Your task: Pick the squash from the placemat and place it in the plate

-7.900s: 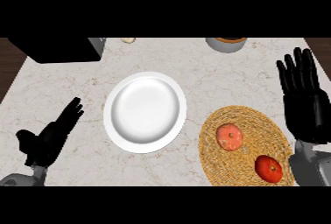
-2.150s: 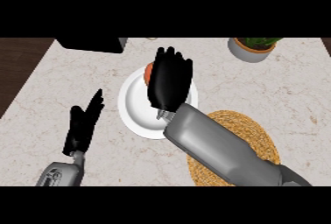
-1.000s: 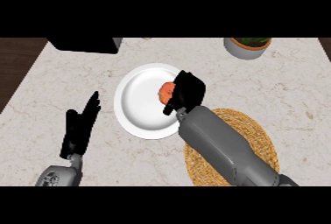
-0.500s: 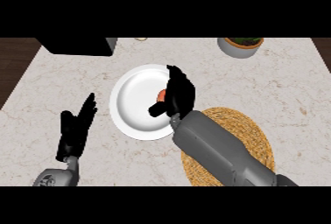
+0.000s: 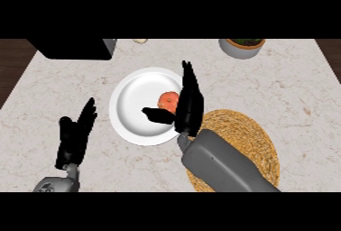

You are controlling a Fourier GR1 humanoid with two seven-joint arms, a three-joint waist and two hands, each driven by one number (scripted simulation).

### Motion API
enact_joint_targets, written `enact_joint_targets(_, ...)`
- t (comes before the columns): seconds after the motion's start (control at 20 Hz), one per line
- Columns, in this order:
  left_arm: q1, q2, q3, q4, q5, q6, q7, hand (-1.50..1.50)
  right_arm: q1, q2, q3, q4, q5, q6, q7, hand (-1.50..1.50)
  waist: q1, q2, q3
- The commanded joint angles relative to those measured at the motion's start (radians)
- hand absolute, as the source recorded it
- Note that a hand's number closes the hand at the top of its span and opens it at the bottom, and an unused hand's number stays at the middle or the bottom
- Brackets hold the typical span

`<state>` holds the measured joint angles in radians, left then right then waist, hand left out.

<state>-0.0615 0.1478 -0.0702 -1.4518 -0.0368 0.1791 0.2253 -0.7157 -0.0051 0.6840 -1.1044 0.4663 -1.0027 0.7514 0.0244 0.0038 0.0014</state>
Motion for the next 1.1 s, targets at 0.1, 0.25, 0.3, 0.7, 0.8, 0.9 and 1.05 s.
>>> enact_joint_targets(0.1,-0.008,-0.011,-0.012,-0.045,-0.029,0.019,0.072,0.00,0.103,0.005,0.032,-0.048,-0.183,-0.114,-0.212,-1.50,-0.007,0.000,0.000)
enact_joint_targets(0.25,0.003,0.035,0.041,-0.032,0.013,-0.035,0.027,0.00,0.114,0.005,0.067,-0.028,-0.254,-0.161,-0.336,-1.50,-0.004,0.001,0.000)
enact_joint_targets(0.3,-0.012,-0.024,0.007,0.013,-0.020,0.006,-0.001,0.00,0.060,0.005,0.072,0.006,-0.317,-0.156,-0.353,-1.50,-0.004,0.001,-0.001)
enact_joint_targets(0.7,0.032,-0.022,0.024,-0.013,-0.019,-0.017,-0.017,0.00,0.094,0.005,0.191,0.063,-0.408,-0.270,-0.427,-1.50,-0.009,-0.002,-0.001)
enact_joint_targets(0.8,-0.026,-0.019,0.023,-0.009,-0.040,-0.002,0.033,0.00,0.060,0.005,0.190,0.143,-0.473,-0.276,-0.463,-1.50,0.000,0.001,-0.001)
enact_joint_targets(0.9,0.047,-0.063,-0.007,0.003,-0.058,0.022,-0.037,0.00,0.012,0.005,0.147,0.157,-0.414,-0.237,-0.364,-1.50,-0.014,-0.004,-0.002)
enact_joint_targets(1.05,0.018,-0.027,0.035,0.042,-0.032,-0.022,-0.047,0.00,-0.004,0.005,0.212,0.200,-0.483,-0.294,-0.380,-1.50,-0.001,0.000,-0.001)
